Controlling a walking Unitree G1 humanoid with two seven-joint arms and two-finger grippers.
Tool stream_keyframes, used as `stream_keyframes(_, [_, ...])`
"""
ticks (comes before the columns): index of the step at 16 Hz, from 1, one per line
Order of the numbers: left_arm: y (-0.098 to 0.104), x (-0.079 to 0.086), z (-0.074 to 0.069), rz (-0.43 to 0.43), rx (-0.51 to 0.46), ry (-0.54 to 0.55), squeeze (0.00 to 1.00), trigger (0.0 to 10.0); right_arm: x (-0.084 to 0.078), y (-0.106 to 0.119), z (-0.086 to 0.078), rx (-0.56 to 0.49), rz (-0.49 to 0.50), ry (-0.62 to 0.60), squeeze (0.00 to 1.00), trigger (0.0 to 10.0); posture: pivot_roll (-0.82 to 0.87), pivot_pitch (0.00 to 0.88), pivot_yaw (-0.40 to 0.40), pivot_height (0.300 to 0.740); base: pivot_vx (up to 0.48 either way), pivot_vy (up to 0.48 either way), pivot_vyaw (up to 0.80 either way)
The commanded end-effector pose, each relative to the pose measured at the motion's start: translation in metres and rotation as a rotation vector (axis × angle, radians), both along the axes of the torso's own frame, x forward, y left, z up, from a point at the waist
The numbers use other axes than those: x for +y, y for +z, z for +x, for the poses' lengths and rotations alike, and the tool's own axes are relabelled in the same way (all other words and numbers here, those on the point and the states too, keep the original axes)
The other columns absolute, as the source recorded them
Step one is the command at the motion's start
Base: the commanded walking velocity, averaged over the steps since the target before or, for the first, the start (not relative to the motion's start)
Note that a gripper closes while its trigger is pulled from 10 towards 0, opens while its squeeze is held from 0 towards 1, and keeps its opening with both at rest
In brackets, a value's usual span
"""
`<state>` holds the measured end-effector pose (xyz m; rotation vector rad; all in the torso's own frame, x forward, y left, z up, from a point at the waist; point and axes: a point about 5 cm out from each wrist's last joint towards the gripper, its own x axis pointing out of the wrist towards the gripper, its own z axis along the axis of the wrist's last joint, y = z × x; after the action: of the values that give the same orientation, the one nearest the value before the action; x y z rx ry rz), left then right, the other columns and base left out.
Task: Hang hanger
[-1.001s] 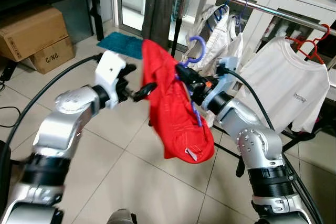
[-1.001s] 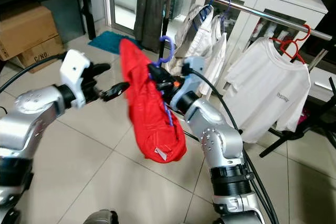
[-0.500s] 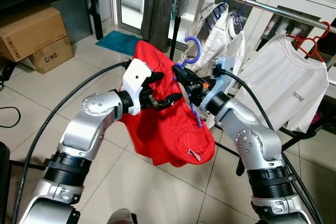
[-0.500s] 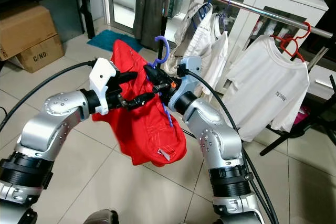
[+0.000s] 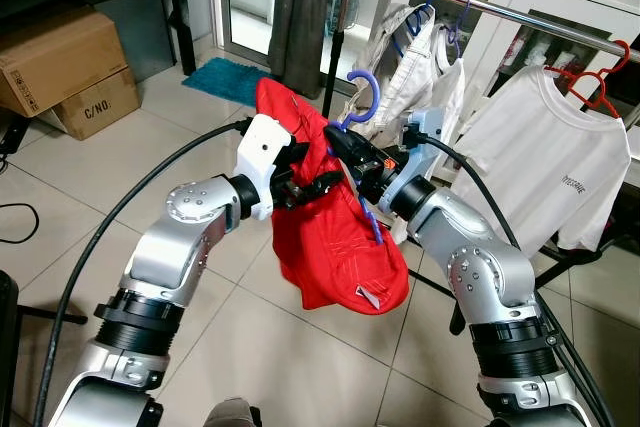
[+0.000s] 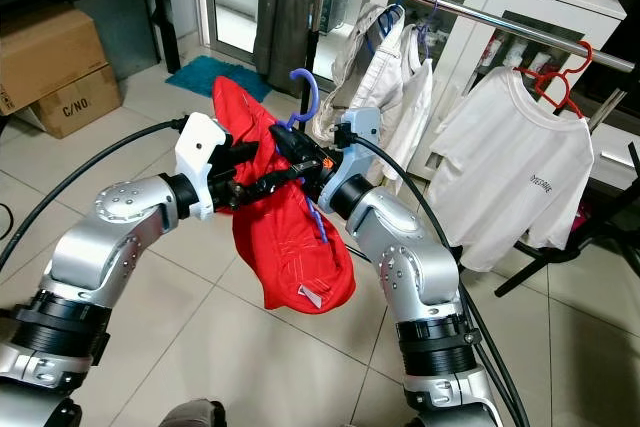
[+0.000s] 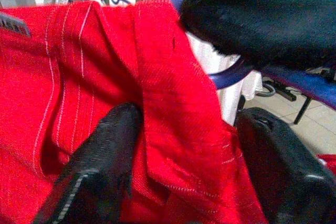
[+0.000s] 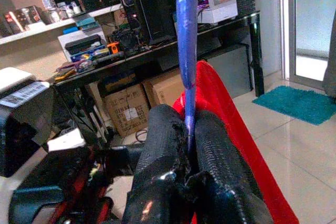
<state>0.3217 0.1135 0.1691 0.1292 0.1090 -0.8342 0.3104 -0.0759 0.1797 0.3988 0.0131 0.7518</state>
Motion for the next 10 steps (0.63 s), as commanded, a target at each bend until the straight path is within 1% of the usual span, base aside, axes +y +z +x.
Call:
stream_keyframes(1, [0.0022, 0.0002, 0.0044, -0.008, 0.002, 0.019, 0.0, 0.0, -0.0043, 0.005, -0.0005, -0.025, 0.004, -0.004, 0.0, 10.0, 0.04, 0.0, -0.093, 0.74, 0.0, 0.0, 0.0])
stream_keyframes(6, [-0.0001, 0.0049, 0.008, -0.02, 0.03, 0.045, 0.0, 0.0, -0.003, 0.0037, -0.0025, -0.02, -0.014, 0.014, 0.0, 10.0, 0.04, 0.0, -0.09, 0.74, 0.0, 0.0, 0.0])
stream_keyframes(10, [-0.0014, 0.0049, 0.0075, -0.041, 0.044, 0.033, 0.0, 0.0, -0.0034, 0.0043, -0.0022, -0.019, -0.015, 0.015, 0.0, 10.0, 0.04, 0.0, -0.094, 0.74, 0.0, 0.0, 0.0])
